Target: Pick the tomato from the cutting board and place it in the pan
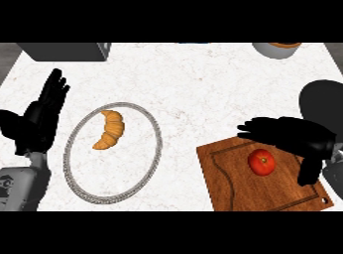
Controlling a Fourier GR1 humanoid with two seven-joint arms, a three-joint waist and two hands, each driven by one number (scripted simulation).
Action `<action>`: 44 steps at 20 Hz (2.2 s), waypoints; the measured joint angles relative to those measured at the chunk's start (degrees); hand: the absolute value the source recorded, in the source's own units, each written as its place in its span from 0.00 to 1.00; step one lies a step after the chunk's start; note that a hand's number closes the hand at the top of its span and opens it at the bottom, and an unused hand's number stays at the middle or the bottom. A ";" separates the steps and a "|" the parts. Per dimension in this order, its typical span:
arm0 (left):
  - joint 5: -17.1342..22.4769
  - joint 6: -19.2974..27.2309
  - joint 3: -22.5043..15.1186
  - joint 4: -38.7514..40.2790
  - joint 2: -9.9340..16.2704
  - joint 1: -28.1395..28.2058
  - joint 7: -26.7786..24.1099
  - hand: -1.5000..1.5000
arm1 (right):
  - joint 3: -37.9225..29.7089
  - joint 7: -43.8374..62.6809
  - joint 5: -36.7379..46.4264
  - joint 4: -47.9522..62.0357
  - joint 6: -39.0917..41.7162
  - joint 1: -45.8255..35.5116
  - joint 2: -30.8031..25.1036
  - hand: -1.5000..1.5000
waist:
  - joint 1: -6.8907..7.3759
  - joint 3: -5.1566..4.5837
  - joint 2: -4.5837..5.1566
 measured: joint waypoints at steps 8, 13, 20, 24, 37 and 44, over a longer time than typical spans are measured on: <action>-1.07 -0.92 0.88 0.03 -1.38 -0.62 0.83 0.50 | -0.28 -1.33 7.09 3.96 -0.54 0.01 4.15 0.00 | 0.05 0.00 0.03; -1.54 -2.04 1.86 0.46 -1.51 -0.53 0.26 0.50 | 0.04 -1.44 11.80 5.91 -0.94 -0.20 7.02 0.00 | 0.04 0.00 0.04; -2.35 -2.91 2.45 0.56 -2.44 0.16 -0.45 0.50 | 0.04 -3.69 17.33 10.18 -3.19 1.43 9.32 0.00 | 0.03 0.00 0.03; -2.91 -3.16 2.39 0.07 -2.98 1.24 -1.18 0.50 | 0.99 -6.23 18.67 11.44 -3.53 0.71 10.13 1.00 | 0.10 -0.01 0.01; -3.34 -3.99 4.39 -0.07 -2.93 0.84 -0.62 0.50 | -2.15 -8.45 21.33 9.33 -9.42 5.98 11.48 1.00 | -0.52 -0.12 -0.31; -3.27 -3.32 5.61 -1.09 -2.45 3.12 -0.35 0.50 | -9.70 2.79 17.58 -4.83 -15.37 24.58 13.07 1.00 | -3.67 -0.23 -1.10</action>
